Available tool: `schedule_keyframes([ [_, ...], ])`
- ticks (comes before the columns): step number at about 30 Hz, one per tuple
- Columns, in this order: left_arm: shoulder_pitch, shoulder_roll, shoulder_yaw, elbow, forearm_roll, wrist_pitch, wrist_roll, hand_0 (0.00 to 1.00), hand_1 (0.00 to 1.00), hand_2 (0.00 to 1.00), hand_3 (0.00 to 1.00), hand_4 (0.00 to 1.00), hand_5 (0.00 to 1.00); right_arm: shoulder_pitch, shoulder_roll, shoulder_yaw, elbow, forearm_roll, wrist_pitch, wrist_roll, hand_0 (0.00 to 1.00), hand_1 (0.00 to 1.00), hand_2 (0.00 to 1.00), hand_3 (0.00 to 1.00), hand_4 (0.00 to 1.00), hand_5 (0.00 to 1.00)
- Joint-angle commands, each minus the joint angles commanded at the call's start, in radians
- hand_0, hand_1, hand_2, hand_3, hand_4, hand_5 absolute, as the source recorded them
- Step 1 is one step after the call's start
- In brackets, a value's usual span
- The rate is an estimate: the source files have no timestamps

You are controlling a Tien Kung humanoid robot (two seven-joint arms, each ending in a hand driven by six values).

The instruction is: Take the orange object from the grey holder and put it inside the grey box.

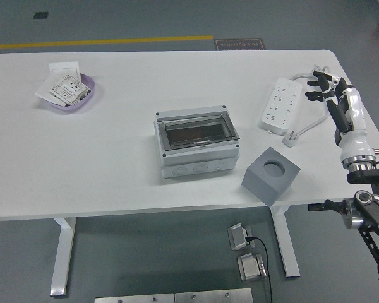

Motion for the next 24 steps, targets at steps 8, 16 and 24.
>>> schedule_keyframes([
  [8,-0.002,0.003,0.0,0.0,0.0,-0.001,0.0,0.691,0.728,0.672,0.797,0.665,0.105,-0.006,0.0,0.017,0.003,0.204,0.011,0.007,0.476,0.523,0.665,0.739,0.998,0.86],
  [16,-0.003,0.008,-0.004,0.0,0.007,-0.003,0.002,0.691,0.727,0.672,0.798,0.668,0.11,-0.005,-0.003,0.015,0.005,0.259,0.02,0.005,0.484,0.511,0.66,0.732,0.998,0.868],
  [24,-0.011,0.023,0.051,0.0,-0.041,-0.004,-0.009,0.692,0.727,0.673,0.803,0.674,0.117,-0.009,-0.004,0.005,0.001,0.261,0.016,0.005,0.479,0.513,0.658,0.714,0.992,0.879],
])
